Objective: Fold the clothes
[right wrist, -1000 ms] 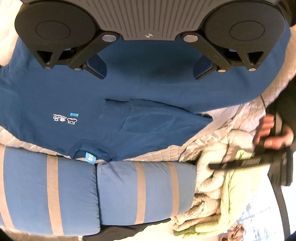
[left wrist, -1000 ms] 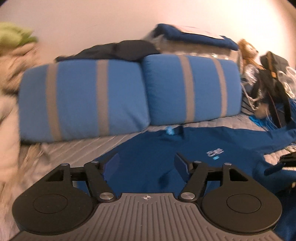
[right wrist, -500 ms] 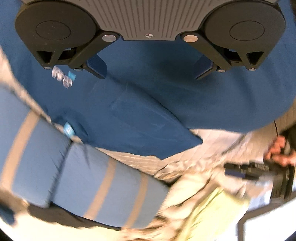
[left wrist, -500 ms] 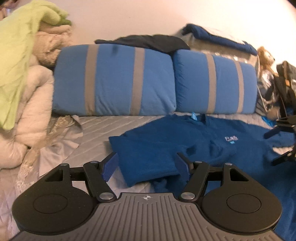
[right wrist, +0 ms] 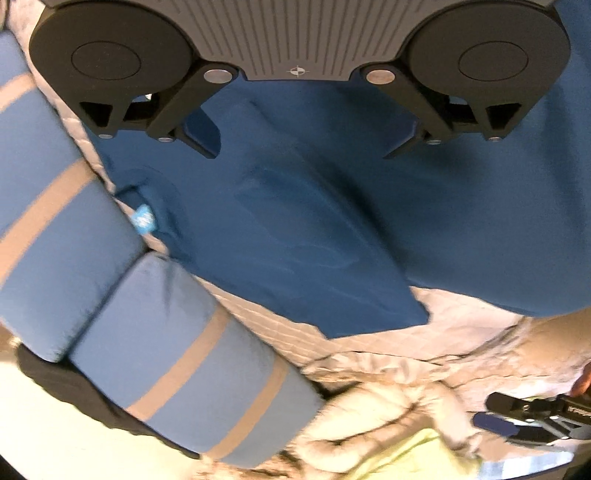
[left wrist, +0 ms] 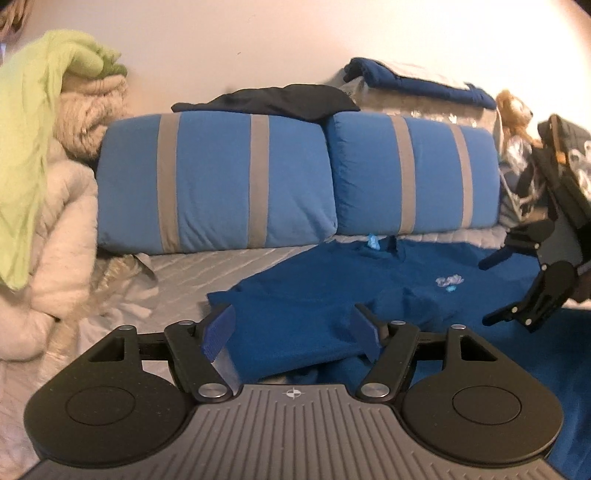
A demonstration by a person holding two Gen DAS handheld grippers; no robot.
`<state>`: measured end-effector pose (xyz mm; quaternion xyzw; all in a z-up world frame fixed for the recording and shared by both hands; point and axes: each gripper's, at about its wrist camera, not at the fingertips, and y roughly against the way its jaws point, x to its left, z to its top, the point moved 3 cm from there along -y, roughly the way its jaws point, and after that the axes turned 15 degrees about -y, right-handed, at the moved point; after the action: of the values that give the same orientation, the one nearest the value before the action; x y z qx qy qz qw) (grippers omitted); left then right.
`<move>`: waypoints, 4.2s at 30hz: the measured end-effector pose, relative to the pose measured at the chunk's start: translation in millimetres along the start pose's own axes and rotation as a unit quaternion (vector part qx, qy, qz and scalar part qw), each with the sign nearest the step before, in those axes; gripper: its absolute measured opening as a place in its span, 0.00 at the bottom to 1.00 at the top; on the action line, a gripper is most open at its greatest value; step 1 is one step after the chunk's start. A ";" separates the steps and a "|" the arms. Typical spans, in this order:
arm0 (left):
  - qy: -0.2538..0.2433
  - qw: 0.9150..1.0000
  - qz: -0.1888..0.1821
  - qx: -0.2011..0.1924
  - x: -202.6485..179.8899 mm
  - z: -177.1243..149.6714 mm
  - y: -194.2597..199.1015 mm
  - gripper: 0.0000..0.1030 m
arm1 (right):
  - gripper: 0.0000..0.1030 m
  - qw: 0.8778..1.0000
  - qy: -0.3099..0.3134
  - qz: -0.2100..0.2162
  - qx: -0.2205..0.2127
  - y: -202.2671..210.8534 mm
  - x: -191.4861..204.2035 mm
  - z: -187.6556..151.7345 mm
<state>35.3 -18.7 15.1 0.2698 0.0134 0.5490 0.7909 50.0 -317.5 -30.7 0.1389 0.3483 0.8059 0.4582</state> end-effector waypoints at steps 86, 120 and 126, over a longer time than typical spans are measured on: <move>-0.111 0.984 0.022 0.138 -12.9 -62.0 -162.3 0.32 | 0.29 0.960 0.218 -0.175 -0.035 21.0 -14.4 3.4; 0.057 0.996 -0.047 0.048 -26.7 -1.5 -2.9 0.65 | 0.71 0.986 0.040 -0.156 0.038 50.1 -94.3 -80.4; 0.044 0.996 -0.064 0.054 -46.0 3.4 -6.5 0.65 | 0.99 0.981 -0.080 -0.178 -0.019 91.6 -115.4 -91.2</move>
<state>23.8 -62.0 2.4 0.2862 0.0946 0.5073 0.8073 4.2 -484.4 -22.2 0.1300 0.3147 0.7044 0.6228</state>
